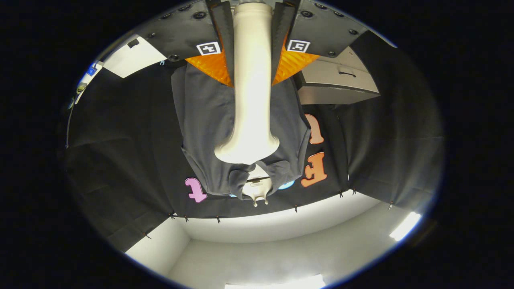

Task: Iron the clothes twice with a garment steamer, once on the left side and once on the right side.

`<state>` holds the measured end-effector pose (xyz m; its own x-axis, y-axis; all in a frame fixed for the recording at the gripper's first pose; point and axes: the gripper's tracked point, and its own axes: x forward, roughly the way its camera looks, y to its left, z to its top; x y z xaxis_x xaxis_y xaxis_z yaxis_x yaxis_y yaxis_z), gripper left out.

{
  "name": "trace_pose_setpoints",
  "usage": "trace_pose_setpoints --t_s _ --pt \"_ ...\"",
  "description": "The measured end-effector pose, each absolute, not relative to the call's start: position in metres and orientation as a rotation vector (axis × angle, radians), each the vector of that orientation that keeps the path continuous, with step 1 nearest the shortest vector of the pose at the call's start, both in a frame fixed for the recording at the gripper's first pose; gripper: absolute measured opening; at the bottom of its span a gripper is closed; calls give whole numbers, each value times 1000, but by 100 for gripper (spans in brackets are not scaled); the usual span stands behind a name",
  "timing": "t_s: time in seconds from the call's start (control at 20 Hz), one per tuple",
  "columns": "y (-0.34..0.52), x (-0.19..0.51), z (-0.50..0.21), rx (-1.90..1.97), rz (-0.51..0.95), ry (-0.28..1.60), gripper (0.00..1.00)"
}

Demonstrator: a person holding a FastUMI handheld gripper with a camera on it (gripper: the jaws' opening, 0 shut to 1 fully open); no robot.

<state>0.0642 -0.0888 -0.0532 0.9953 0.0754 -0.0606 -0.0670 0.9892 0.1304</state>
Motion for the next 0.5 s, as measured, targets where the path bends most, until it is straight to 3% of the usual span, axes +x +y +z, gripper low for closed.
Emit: trace_pose_setpoints --t_s 0.5 --pt "-63 51 -19 103 122 9 46"
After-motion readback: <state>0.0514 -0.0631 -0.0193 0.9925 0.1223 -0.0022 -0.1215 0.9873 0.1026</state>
